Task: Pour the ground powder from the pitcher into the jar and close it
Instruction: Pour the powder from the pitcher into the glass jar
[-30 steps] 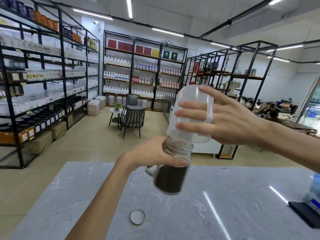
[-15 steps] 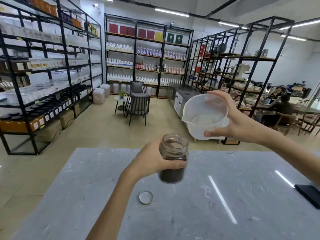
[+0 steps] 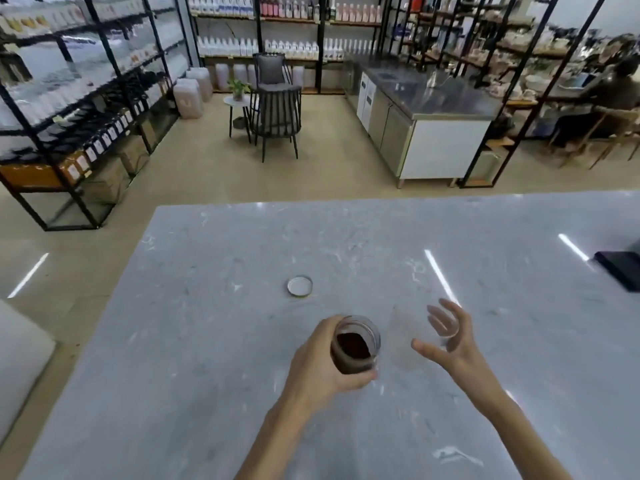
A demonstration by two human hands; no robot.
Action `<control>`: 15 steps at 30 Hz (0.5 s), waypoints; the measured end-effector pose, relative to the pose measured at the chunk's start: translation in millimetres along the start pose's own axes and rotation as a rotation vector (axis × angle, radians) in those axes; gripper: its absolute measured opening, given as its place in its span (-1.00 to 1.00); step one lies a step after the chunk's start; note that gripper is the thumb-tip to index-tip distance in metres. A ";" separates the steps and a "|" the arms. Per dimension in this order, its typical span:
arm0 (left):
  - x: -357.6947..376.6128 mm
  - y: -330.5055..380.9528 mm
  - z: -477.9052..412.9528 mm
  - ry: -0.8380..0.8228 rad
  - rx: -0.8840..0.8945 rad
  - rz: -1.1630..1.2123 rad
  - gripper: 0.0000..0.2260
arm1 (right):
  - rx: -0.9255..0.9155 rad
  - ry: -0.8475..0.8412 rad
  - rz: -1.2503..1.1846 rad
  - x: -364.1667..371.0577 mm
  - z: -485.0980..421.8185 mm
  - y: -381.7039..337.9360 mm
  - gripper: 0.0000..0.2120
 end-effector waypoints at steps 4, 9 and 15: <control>9.0 -44.6 20.1 -0.061 -0.131 -0.049 -0.30 | 0.104 0.009 -0.003 20.3 29.6 46.8 -0.12; -2.2 -86.4 43.9 0.026 -0.231 -0.105 -0.29 | 0.105 -0.052 0.043 47.5 46.9 75.1 -0.09; -10.8 -109.8 59.5 0.086 -0.287 -0.112 -0.26 | 0.090 -0.118 0.070 72.1 48.7 93.4 -0.10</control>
Point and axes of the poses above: each hand's wrist, its own z-axis away from the middle knuckle, its own x-axis out of the palm, y = z × x, the point moved 10 cm from there along -z, towards the middle knuckle, and after that the axes turned 10 degrees about z, right-handed, at the moved point
